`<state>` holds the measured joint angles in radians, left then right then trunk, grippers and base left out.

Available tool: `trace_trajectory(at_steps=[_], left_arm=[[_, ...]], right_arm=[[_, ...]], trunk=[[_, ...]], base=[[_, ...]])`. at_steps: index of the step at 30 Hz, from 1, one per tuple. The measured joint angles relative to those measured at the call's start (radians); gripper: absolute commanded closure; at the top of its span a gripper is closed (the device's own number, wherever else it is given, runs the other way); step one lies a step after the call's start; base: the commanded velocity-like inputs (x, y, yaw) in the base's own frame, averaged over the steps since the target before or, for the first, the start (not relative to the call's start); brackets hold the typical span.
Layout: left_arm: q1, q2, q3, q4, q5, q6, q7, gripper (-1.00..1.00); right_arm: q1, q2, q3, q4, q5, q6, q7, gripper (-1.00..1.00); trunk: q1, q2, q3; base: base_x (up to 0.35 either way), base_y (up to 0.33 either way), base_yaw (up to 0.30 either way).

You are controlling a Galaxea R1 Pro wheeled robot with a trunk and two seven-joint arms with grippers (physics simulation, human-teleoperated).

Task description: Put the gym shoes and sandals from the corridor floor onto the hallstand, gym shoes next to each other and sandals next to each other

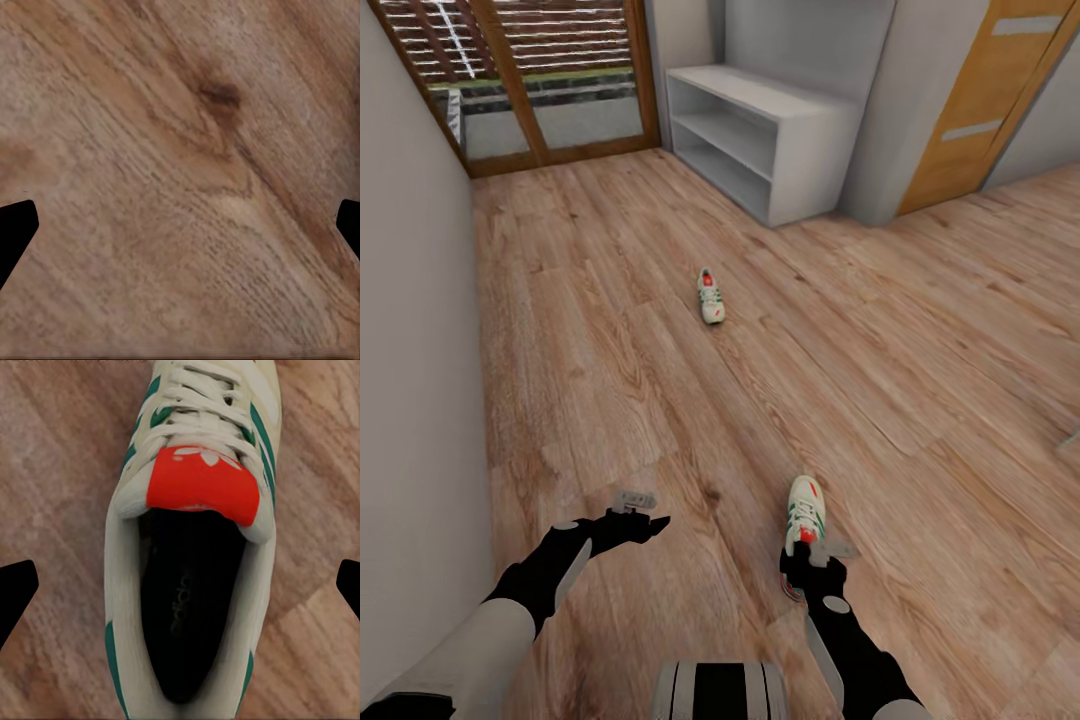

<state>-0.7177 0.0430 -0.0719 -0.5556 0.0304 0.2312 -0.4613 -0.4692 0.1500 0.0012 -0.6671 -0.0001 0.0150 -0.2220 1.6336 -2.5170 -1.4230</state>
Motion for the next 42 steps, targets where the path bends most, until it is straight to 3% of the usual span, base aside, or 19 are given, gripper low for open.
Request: trace_trajectory(at_steps=[4, 18, 25, 35, 42], left_arm=[[0.000, -0.001, 0.000, -0.001, 0.000, 0.000, 0.000, -1.00], [-0.008, -0.002, 0.000, -0.019, 0.000, 0.001, -0.024, -1.00], [-0.011, -0.003, -0.001, -0.079, 0.000, 0.007, -0.057, -1.00], [-0.011, -0.001, -0.001, -0.184, 0.001, 0.019, -0.061, -1.00], [-0.009, -0.001, 0.000, -0.284, 0.003, 0.086, -0.069, -1.00]], right_arm=[[0.000, -0.001, 0.001, 0.001, 0.001, -0.019, 0.001, -1.00], [0.000, -0.001, 0.004, 0.059, 0.006, -0.138, 0.003, -1.00], [0.000, -0.001, 0.004, 0.065, 0.006, -0.144, 0.004, -1.00], [0.000, -0.001, 0.003, 0.065, 0.006, -0.144, 0.003, -1.00], [0.000, -0.001, 0.003, 0.069, 0.006, -0.144, 0.003, -1.00]], trunk=[[0.002, -0.001, -0.021], [0.002, -0.001, -0.025], [0.005, -0.003, -0.052], [0.005, -0.003, -0.052], [0.006, -0.003, -0.063]], base=[[0.000, 0.000, 0.056], [0.000, 0.000, 0.009], [0.000, 0.000, 0.000], [0.000, 0.000, 0.000], [0.000, 0.000, 0.000]])
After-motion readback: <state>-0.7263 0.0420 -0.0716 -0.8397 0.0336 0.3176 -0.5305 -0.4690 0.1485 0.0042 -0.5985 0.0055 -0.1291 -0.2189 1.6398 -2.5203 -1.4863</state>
